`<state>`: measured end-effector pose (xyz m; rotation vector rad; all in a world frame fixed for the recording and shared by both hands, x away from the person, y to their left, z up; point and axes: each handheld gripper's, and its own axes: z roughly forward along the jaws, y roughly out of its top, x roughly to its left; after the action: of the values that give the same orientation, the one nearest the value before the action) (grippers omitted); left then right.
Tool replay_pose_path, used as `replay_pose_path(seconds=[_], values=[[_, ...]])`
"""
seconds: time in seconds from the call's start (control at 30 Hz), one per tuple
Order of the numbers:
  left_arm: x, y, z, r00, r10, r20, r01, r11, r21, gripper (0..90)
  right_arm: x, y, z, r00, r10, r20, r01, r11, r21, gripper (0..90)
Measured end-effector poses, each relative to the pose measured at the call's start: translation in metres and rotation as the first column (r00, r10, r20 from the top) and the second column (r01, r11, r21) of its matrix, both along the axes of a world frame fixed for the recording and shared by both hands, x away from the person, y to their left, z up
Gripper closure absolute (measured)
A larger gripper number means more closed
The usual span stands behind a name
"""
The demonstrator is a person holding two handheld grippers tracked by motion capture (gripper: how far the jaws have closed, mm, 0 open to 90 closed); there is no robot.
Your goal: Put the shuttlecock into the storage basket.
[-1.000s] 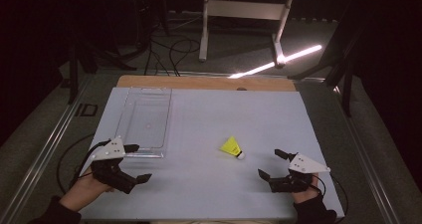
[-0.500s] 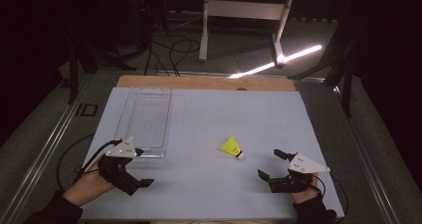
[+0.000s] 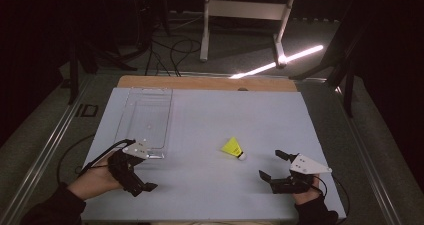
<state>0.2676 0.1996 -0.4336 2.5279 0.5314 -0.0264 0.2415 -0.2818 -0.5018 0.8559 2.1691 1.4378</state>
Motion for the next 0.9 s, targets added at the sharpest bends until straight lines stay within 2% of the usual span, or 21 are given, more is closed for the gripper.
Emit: replay_pose_path(seconds=[0.1,0.13,0.2,0.43,0.53,0.73,0.9], values=[[0.002,-0.004,0.001,1.0000,-0.010,-0.003,0.010,0.9997,0.024,0.0,0.000,0.000,0.000,1.0000,-0.001,0.003,0.001,1.0000,-0.002,8.0],[0.004,-0.008,0.001,0.9994,-0.025,-0.025,0.026,0.9987,0.044,0.0,0.000,0.000,0.000,1.0000,-0.002,0.003,0.002,1.0000,-0.002,8.0],[0.005,-0.012,0.001,0.9984,-0.041,-0.039,0.044,0.9972,0.060,0.0,0.000,0.000,0.000,1.0000,0.000,0.002,0.000,1.0000,0.000,8.0],[0.011,-0.023,0.003,0.9957,-0.076,-0.053,0.080,0.9939,0.077,0.0,0.000,0.000,0.000,1.0000,0.005,-0.005,-0.005,1.0000,0.001,8.0],[0.014,-0.030,0.004,0.9923,-0.107,-0.063,0.111,0.9907,0.078,0.0,0.000,0.000,0.000,1.0000,-0.002,0.002,0.002,1.0000,0.001,8.0],[0.018,-0.042,0.006,0.9896,-0.135,-0.048,0.139,0.9860,0.092,0.0,-0.001,0.000,0.001,1.0000,-0.002,0.001,0.002,1.0000,0.001,8.0],[0.021,-0.050,0.008,0.9866,-0.156,-0.049,0.159,0.9837,0.083,0.0,-0.001,0.000,0.001,1.0000,0.002,0.000,-0.002,1.0000,0.001,8.0]])
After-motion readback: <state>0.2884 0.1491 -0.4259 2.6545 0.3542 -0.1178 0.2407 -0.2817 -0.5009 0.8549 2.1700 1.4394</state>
